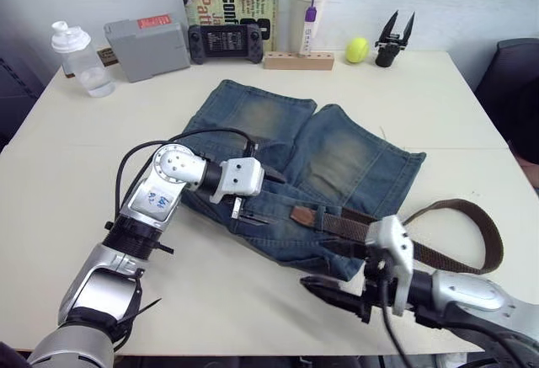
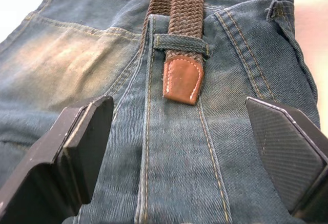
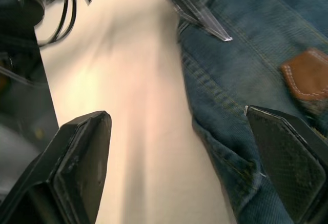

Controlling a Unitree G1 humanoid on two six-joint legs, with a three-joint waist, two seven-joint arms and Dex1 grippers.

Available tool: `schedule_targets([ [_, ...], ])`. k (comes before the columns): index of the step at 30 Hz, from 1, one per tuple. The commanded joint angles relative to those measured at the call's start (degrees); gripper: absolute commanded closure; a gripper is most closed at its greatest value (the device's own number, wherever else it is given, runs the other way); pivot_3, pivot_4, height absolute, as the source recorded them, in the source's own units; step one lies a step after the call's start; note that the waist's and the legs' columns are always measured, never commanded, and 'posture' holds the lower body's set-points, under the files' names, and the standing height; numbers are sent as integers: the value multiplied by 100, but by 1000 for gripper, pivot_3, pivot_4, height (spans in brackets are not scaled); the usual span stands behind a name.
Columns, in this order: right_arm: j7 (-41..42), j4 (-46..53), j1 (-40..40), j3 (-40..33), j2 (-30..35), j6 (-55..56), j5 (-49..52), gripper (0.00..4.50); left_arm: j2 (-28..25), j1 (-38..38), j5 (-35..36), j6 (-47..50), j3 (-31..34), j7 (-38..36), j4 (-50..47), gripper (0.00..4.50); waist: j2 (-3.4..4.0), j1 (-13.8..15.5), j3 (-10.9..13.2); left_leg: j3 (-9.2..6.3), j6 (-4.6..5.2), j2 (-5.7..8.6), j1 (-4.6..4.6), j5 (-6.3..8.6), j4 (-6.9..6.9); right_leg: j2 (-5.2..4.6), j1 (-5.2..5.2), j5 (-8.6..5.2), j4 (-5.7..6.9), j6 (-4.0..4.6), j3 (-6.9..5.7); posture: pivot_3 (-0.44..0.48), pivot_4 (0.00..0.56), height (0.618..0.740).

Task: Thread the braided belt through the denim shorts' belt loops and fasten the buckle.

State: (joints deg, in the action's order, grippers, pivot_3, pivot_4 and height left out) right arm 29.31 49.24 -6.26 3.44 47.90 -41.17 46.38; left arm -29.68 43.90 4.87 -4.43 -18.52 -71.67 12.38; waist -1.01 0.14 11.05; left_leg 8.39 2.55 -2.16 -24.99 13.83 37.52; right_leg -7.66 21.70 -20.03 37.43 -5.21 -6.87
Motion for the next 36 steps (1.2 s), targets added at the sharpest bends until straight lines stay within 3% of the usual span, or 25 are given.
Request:
schedule_targets([
  [1,254,-89,117,666,345,584,-1433,57,144,176,-147,-512,-61,12,102,0,-1,2,0,0,0,1,-1,0,1,0,0,0,1,0,-1,0,150,709],
  [5,263,-712,127,1145,448,1103,-2625,1341,531,197,-106,-758,-86,163,179,0,-1,13,0,-1,1,1,-6,0,10,2,0,0,2,0,-7,0,150,709],
  [6,267,-833,125,1205,430,1169,-2807,1839,581,180,-261,-996,-173,221,231,0,-2,13,-1,-1,1,1,-6,0,13,3,-1,0,3,-1,-8,0,150,709],
  [7,278,-918,128,1238,386,1206,-2930,2652,610,151,-388,-1164,-265,223,263,0,-2,10,0,-1,1,1,-6,0,20,3,-2,-1,6,-1,-9,0,150,709],
  [8,279,-979,137,1240,324,1235,-3005,2832,665,110,-448,-1242,-333,234,270,0,-1,9,0,0,1,1,-6,1,22,3,-2,0,7,-1,-9,0,150,709],
  [12,313,-983,149,1173,136,1192,-3080,4464,845,57,-712,-1422,-500,457,461,0,-2,2,-1,-1,2,-3,-3,1,27,4,-7,-1,11,-1,-19,0,150,709],
  [22,377,-948,104,951,-118,955,-3094,4464,730,278,-1693,-3426,-401,1742,1339,0,-3,-12,-1,-5,6,-10,-2,3,33,-3,-9,-1,12,-1,-13,0,150,709],
  [29,528,-969,220,885,-170,913,-3111,4464,865,445,-2347,-4181,-596,2630,2175,0,-3,-14,-2,-7,11,-9,-4,7,35,-3,-10,0,14,-1,-16,0,150,709],
  [36,687,-1053,302,748,-157,881,-3103,4464,716,540,-2571,-4909,-819,2763,2537,0,-4,-12,-2,-6,16,-9,-3,10,40,-5,-10,0,17,-1,-27,0,150,709],
])
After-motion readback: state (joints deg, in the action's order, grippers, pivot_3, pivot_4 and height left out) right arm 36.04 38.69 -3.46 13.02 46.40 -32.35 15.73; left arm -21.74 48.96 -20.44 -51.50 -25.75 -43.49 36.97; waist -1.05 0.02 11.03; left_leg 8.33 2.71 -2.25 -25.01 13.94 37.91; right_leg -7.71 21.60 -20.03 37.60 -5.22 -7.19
